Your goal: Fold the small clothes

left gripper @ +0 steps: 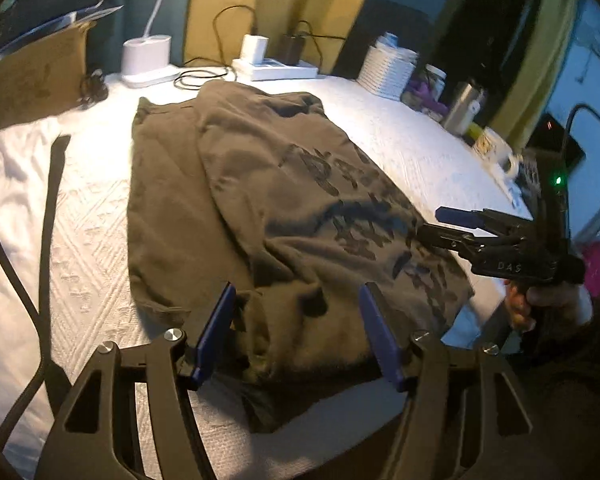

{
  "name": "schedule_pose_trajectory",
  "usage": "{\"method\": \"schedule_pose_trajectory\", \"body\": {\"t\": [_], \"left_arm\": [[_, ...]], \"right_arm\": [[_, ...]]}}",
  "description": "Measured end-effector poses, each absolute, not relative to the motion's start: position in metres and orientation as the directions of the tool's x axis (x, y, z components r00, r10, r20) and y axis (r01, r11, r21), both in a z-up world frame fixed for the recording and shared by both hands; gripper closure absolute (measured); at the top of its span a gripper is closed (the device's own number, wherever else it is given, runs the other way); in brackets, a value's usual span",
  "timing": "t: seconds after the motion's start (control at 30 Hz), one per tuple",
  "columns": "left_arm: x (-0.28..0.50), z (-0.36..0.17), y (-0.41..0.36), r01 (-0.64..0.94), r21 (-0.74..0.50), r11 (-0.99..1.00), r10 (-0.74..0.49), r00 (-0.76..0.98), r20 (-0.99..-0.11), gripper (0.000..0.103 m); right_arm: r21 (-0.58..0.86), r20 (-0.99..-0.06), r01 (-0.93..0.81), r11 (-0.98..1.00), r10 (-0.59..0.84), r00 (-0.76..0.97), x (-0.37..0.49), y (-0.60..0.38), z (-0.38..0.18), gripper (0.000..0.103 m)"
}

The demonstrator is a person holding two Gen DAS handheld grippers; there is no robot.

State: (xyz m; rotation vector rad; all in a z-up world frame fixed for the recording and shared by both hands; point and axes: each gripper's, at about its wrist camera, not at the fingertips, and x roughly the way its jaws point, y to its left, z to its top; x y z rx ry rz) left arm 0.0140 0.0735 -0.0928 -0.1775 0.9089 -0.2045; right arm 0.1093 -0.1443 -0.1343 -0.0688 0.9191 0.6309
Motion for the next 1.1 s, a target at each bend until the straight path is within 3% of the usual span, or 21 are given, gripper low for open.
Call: {"method": "schedule_pose_trajectory", "body": {"t": [0.03, 0.1, 0.17, 0.3, 0.47, 0.87, 0.9, 0.93, 1.1], "left_arm": [[0.014, -0.098, 0.073, 0.101, -0.220, 0.970, -0.236, 0.596, -0.767, 0.044], [0.013, -0.103, 0.076, 0.071, -0.213, 0.974, -0.214, 0.584, -0.783, 0.085], [0.007, -0.097, 0.073, 0.082, -0.202, 0.976, -0.211, 0.584, -0.783, 0.093], [-0.014, -0.069, 0.063, 0.104, -0.201, 0.974, -0.222, 0.616, -0.756, 0.093], [-0.023, -0.093, 0.070, 0.031, -0.197, 0.980, -0.179, 0.573, -0.800, 0.093], [-0.026, -0.093, 0.072, 0.003, -0.191, 0.982, -0.157, 0.587, -0.794, 0.093], [-0.026, -0.093, 0.072, 0.001, -0.192, 0.981, -0.157, 0.585, -0.796, 0.093], [-0.026, -0.091, 0.070, 0.000, -0.183, 0.983, -0.148, 0.586, -0.797, 0.093], [-0.029, -0.088, 0.074, -0.001, -0.173, 0.985, -0.138, 0.599, -0.789, 0.093]], "right_arm": [[0.211, -0.761, -0.543, 0.813, 0.485, 0.431, 0.106, -0.143, -0.136, 0.041], [0.218, -0.766, -0.563, 0.797, 0.497, 0.408, 0.100, -0.139, -0.141, 0.057], [0.218, -0.762, -0.581, 0.784, 0.509, 0.401, 0.094, -0.136, -0.141, 0.067], [0.212, -0.751, -0.609, 0.765, 0.526, 0.399, 0.088, -0.130, -0.135, 0.071], [0.185, -0.761, -0.622, 0.761, 0.511, 0.400, 0.083, -0.124, -0.136, 0.071], [0.212, -0.766, -0.600, 0.771, 0.512, 0.388, 0.053, -0.146, -0.142, 0.071], [0.213, -0.760, -0.604, 0.768, 0.518, 0.392, 0.048, -0.146, -0.143, 0.083], [0.223, -0.755, -0.606, 0.764, 0.529, 0.389, 0.044, -0.147, -0.143, 0.087], [0.206, -0.741, -0.621, 0.756, 0.535, 0.405, 0.031, -0.147, -0.130, 0.089]]}}
